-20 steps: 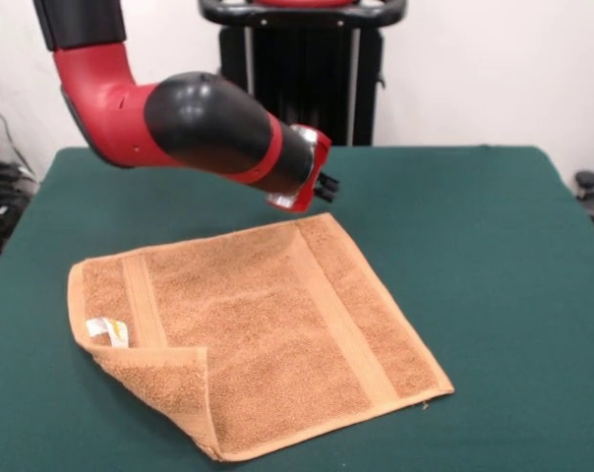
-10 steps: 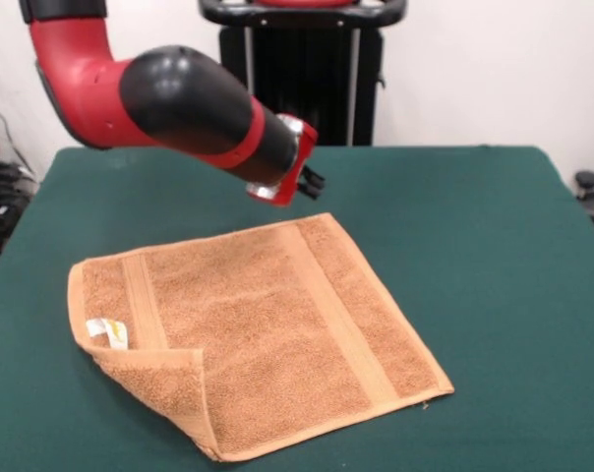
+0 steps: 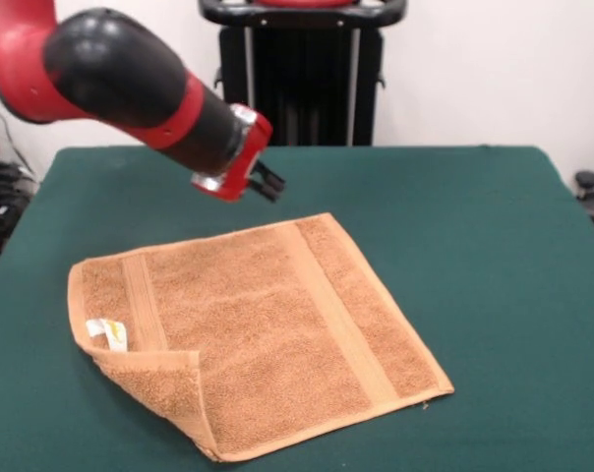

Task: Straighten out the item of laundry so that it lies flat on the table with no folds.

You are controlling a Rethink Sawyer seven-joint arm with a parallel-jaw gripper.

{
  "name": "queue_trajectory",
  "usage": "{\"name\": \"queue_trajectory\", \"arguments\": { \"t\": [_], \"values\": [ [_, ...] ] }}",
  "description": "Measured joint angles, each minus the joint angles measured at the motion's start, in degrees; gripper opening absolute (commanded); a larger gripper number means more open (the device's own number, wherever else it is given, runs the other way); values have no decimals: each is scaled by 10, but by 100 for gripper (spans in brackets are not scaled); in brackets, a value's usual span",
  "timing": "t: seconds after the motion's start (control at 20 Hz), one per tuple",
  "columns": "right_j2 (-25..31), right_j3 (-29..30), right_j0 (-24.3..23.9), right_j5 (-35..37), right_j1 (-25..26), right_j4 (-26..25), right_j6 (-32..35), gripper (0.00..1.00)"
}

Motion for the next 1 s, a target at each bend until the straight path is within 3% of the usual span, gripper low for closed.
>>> {"name": "queue_trajectory", "arguments": {
  "t": [0.4, 1.0],
  "values": [
    [15, -19, -34, -15, -8, -1, 0, 0],
    [31, -32, -43, -123, -5, -2, 0, 0]
  ]
}}
